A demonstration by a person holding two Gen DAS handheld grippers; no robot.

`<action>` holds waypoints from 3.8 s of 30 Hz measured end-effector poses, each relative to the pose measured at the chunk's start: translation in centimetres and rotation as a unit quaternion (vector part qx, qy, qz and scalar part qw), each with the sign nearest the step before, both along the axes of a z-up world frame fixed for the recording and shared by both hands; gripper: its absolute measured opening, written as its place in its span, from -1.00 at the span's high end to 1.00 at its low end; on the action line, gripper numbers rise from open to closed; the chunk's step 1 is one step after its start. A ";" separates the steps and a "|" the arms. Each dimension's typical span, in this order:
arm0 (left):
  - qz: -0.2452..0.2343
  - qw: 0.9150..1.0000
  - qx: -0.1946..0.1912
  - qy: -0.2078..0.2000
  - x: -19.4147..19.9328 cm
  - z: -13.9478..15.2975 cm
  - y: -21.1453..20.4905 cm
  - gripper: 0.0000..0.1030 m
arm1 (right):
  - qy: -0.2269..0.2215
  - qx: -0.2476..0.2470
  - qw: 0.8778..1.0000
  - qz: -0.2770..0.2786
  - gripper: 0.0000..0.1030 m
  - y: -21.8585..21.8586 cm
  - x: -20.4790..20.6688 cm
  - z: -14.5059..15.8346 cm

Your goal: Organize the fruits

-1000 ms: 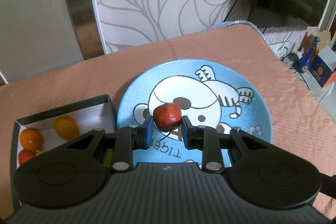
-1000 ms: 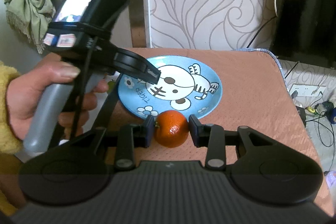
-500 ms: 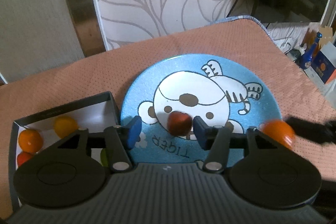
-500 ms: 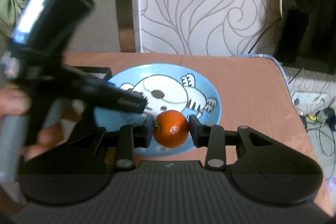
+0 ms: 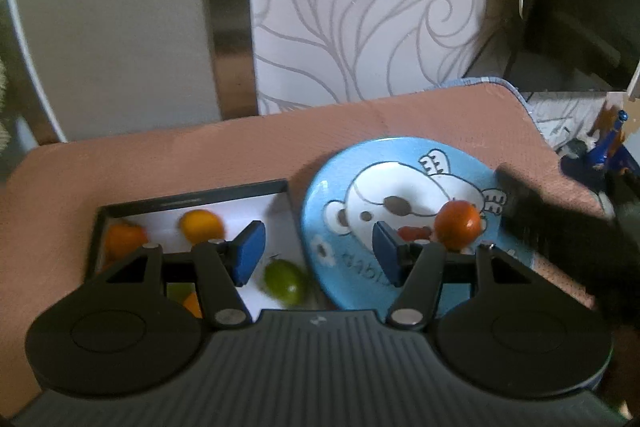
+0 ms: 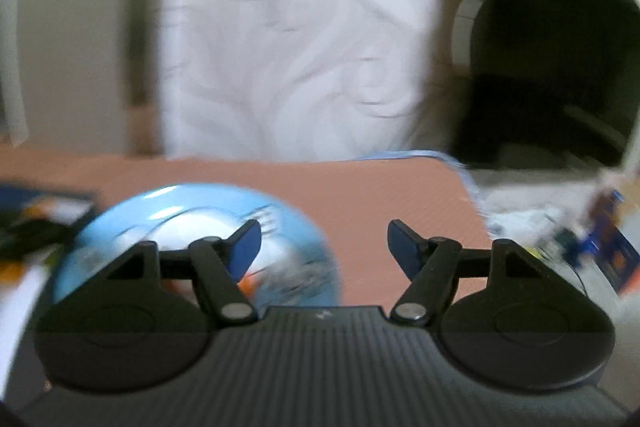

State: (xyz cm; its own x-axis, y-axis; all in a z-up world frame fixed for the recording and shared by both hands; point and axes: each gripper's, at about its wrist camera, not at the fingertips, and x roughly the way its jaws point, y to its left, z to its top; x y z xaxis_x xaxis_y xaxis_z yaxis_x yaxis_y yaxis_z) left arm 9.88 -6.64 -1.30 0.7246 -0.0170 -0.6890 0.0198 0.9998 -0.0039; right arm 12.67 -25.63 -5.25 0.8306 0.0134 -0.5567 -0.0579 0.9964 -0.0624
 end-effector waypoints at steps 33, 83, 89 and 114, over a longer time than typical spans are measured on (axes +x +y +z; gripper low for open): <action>0.051 0.998 0.029 0.022 -8.9 -1.2 5.7 -0.27 | 0.045 -0.125 0.976 -0.173 0.55 0.1 3.8 -5.3; 0.036 0.999 0.002 -0.033 -8.1 -2.8 11.9 -0.49 | 0.025 -0.003 0.953 0.301 -0.30 9.3 -15.9 5.8; 0.033 0.999 -0.018 -0.035 -8.9 -2.7 12.2 -0.48 | 0.023 -0.020 0.946 0.322 -0.30 10.5 -17.1 5.8; 0.065 0.996 -0.009 0.052 -5.4 -5.6 10.4 -0.10 | 0.061 -0.014 0.943 0.327 -0.30 8.9 -19.9 5.4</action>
